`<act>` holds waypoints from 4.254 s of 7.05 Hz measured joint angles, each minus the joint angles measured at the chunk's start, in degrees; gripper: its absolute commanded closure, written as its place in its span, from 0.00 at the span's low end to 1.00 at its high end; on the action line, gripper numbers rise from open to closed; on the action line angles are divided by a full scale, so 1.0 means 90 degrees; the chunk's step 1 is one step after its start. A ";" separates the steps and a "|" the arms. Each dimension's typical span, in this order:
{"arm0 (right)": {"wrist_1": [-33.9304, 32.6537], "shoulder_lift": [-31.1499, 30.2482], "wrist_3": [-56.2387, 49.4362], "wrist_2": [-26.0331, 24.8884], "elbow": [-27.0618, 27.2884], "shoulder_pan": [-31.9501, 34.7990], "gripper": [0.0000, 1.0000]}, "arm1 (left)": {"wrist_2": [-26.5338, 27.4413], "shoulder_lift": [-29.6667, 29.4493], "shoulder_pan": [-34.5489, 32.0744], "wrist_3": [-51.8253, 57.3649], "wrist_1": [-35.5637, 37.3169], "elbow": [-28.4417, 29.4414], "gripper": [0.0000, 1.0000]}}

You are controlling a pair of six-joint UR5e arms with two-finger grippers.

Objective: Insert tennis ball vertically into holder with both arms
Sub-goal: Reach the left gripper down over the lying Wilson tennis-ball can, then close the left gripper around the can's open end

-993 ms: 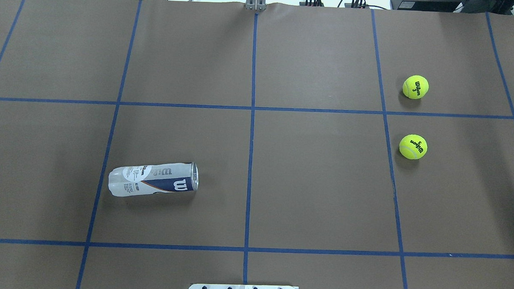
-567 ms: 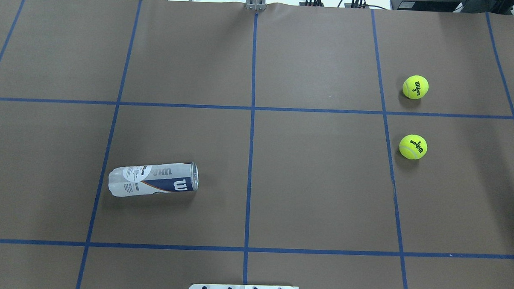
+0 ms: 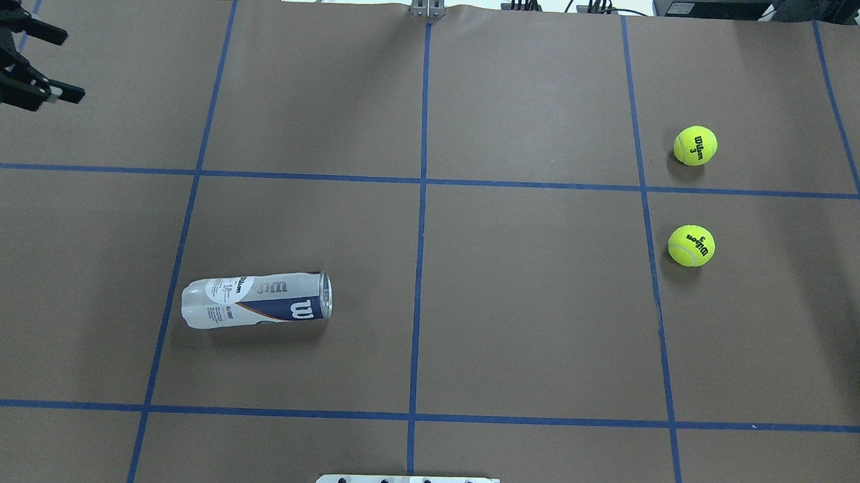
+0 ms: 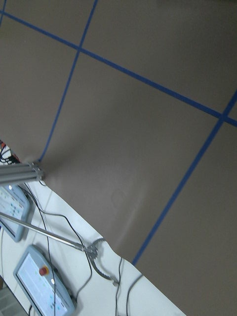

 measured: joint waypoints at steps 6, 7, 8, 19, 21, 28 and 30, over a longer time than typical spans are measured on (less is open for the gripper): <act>0.0000 0.0000 0.0007 0.0000 -0.0026 -0.0006 0.00 | 0.0430 -0.0538 0.2339 0.0177 0.2032 -0.1231 0.02; 0.0000 0.0000 0.0011 0.0002 -0.0031 -0.0005 0.00 | 0.0697 -0.0636 0.2558 0.0405 0.2315 -0.1244 0.02; -0.0002 0.0000 0.0013 0.0011 -0.0033 -0.0004 0.00 | 0.0941 -0.0828 0.2720 0.0751 0.2862 -0.1247 0.02; -0.0010 0.0000 0.0019 0.0068 -0.0055 -0.0007 0.00 | 0.3398 -0.1484 0.4398 0.1327 0.4462 -0.0836 0.02; -0.0010 0.0000 0.0019 0.0081 -0.0055 -0.0005 0.00 | 0.3438 -0.1490 0.4458 0.1308 0.4441 -0.0711 0.02; -0.0010 0.0000 0.0019 0.0156 -0.0125 -0.0003 0.00 | 0.3611 -0.1840 0.4627 0.1307 0.4400 0.0040 0.03; -0.0010 0.0000 0.0019 0.0156 -0.0140 -0.0004 0.00 | 0.3611 -0.1854 0.4663 0.1308 0.4400 0.0076 0.13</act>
